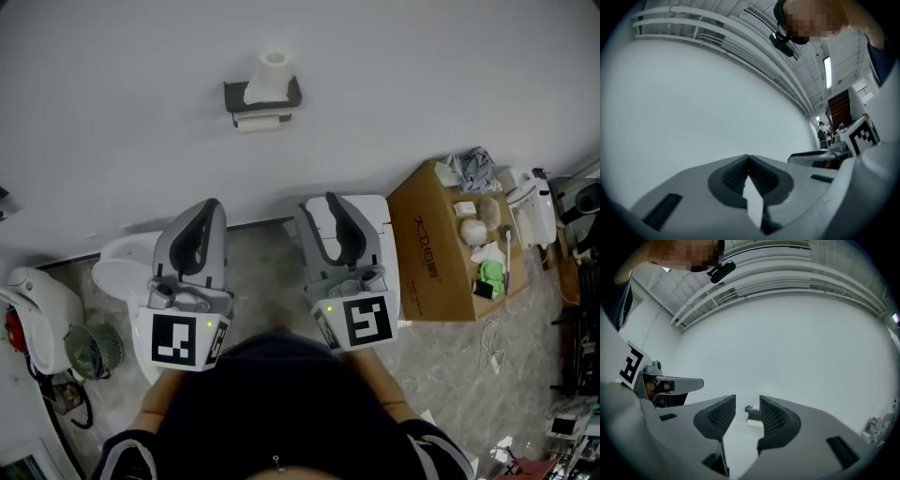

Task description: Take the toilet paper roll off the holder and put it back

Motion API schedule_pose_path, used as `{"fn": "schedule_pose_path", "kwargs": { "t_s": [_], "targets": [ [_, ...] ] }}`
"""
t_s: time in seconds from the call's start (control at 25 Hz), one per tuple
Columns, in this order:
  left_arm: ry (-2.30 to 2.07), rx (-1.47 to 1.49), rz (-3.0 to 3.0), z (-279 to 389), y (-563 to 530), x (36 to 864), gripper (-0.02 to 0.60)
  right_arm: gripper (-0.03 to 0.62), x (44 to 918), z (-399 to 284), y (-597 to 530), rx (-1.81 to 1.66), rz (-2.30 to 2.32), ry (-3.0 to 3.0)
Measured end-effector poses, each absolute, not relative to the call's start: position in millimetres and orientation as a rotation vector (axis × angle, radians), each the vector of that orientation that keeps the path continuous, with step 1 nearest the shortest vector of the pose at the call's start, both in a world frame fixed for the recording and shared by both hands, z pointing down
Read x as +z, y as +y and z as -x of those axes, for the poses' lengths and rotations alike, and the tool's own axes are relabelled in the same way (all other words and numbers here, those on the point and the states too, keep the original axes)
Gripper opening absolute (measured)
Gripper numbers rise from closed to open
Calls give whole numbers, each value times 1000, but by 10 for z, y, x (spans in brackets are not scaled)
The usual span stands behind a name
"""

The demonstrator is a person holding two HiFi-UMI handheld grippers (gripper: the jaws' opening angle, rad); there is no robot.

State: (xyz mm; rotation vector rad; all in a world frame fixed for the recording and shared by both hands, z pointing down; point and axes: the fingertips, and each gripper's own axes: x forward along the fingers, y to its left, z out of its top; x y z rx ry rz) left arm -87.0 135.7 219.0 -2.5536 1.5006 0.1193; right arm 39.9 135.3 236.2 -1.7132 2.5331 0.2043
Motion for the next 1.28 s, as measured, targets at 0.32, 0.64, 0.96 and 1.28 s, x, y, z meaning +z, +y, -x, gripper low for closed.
{"fn": "schedule_pose_path", "kwargs": {
  "t_s": [0.32,0.64,0.96,1.28],
  "targets": [
    [1579,77,2499,626,1052,2218,2,166,2439,-651,948,160,1623,2579],
    [1646,36,2476,589,1009,2325,2,166,2530,-780,795,119,1587,2590],
    [1702,17,2480,582,1003,2431,2,166,2666,-742,798,52,1547,2636],
    [1666,22,2486,393,763,2366,2,170,2669,-932,718,45,1607,2581]
  ]
}}
